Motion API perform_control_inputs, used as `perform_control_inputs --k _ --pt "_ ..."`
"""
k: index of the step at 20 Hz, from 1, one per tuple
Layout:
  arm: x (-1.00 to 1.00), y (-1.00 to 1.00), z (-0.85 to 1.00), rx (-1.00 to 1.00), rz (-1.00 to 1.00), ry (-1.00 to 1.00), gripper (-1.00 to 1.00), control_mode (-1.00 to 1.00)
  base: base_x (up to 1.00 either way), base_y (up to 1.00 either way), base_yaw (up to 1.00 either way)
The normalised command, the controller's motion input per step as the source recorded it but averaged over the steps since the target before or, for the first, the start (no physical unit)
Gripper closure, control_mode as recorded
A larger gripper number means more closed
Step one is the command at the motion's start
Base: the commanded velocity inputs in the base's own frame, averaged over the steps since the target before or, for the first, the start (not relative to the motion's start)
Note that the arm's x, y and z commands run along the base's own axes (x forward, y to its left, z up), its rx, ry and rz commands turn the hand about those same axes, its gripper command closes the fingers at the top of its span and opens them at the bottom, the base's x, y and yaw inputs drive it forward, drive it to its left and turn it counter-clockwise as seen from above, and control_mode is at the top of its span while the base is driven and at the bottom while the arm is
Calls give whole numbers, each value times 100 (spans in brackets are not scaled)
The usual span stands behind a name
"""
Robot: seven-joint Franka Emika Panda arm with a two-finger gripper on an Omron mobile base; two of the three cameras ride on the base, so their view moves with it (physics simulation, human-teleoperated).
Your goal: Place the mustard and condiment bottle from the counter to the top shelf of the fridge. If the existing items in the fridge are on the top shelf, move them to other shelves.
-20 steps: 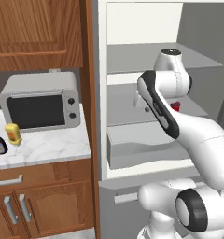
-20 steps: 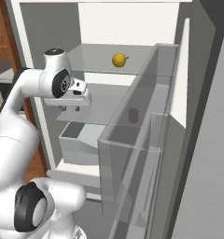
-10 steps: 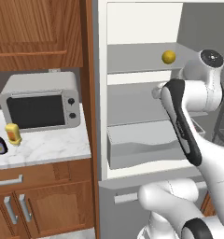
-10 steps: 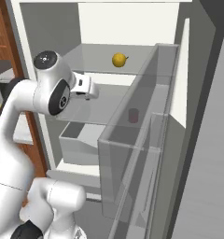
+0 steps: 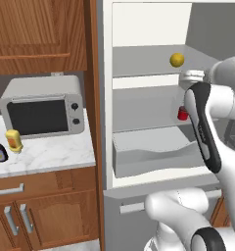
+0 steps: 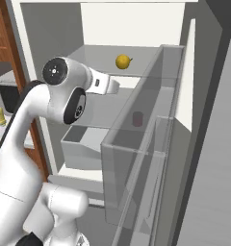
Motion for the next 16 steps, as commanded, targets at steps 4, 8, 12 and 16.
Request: perform_control_inputs --k 4,8,12,16 --pt "64 -5 30 5 -3 3 -100 -100 0 0 0" --pt "64 -1 2 0 0 7 -100 -100 0 0 0" --pt "56 -19 0 0 0 3 -100 -100 0 0 0" --pt "60 -24 0 0 0 7 -100 -100 0 0 0"
